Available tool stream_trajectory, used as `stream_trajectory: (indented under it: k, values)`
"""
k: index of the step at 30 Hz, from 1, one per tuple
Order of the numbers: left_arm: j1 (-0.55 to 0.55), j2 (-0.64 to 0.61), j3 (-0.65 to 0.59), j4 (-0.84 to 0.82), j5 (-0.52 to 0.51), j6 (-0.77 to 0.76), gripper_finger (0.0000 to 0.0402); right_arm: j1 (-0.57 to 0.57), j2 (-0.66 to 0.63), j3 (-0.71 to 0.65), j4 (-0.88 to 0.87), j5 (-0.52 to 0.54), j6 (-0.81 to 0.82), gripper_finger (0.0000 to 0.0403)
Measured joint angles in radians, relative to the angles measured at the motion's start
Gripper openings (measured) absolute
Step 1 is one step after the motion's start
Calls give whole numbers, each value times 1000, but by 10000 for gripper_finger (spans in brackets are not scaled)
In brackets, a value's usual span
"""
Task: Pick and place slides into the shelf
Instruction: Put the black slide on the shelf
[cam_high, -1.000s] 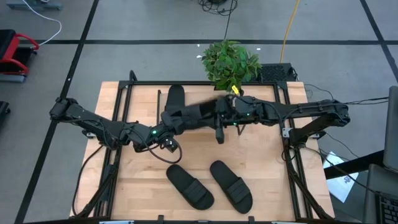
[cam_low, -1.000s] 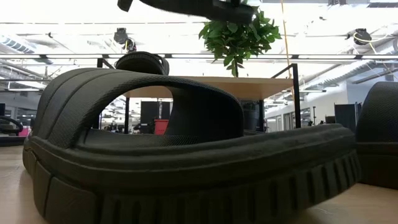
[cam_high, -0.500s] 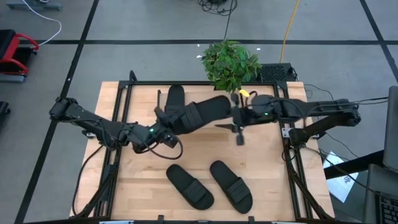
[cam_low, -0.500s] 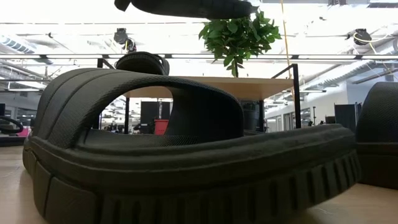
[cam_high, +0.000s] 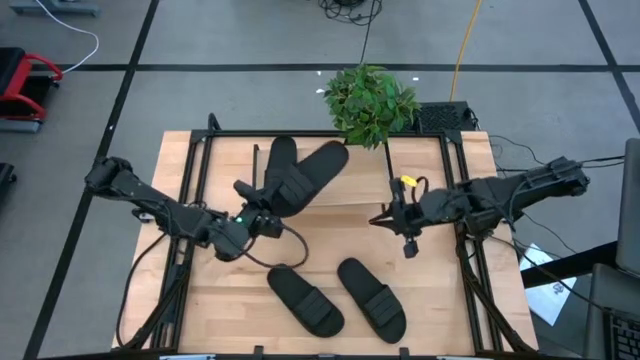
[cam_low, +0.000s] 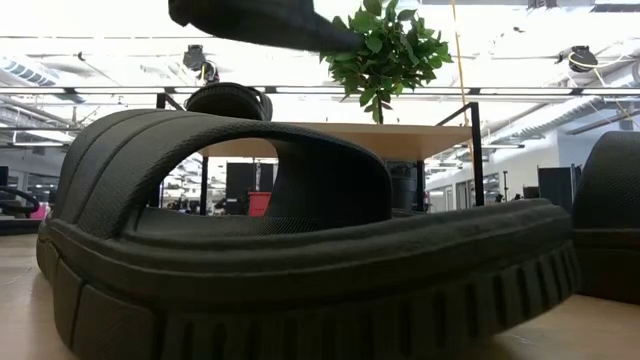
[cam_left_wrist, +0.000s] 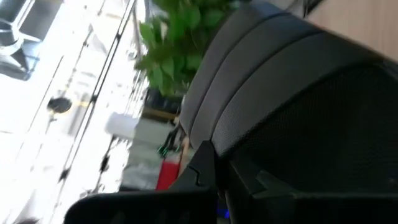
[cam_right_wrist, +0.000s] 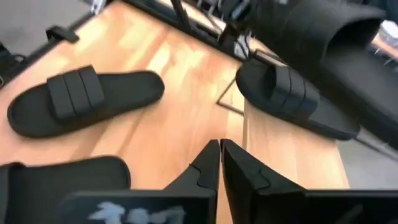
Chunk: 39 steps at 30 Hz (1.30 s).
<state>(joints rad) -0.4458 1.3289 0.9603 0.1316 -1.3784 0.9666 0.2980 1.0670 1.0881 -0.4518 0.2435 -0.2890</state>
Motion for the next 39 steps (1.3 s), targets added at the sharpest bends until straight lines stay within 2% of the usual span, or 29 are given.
stream_trajectory:
  k: [7, 13, 21, 26, 28, 31, 33, 36, 39]
  values:
    - [-35, 157, 165, -1, -57, -113, 0, 52, -141, -245, 218, 4, -3, 1]
    - [-60, 255, 316, -68, -73, -227, 0, 112, -239, -380, 286, 119, 48, 0]
    - [-92, 290, 359, -217, -74, -414, 0, 202, -335, -462, 351, 180, 60, 0]
    - [-116, 290, 360, -303, -57, -558, 0, 262, -375, -504, 309, 172, -18, 0]
    - [-115, 288, 360, -380, -2, -666, 0, 278, -397, -525, 316, 173, -13, 0]
    - [-97, 275, 360, -530, 200, -856, 0, 291, -431, -544, 344, 176, 7, 0]
    - [-78, 273, 360, -593, 246, -943, 0, 295, -450, -555, 349, 175, 13, 0]
    - [-50, 271, 360, -668, 276, -1003, 0, 294, -467, -566, 356, 175, 11, 0]
    - [-15, 271, 360, -655, 467, -1018, 0, 294, -474, -569, 355, 175, 8, 0]
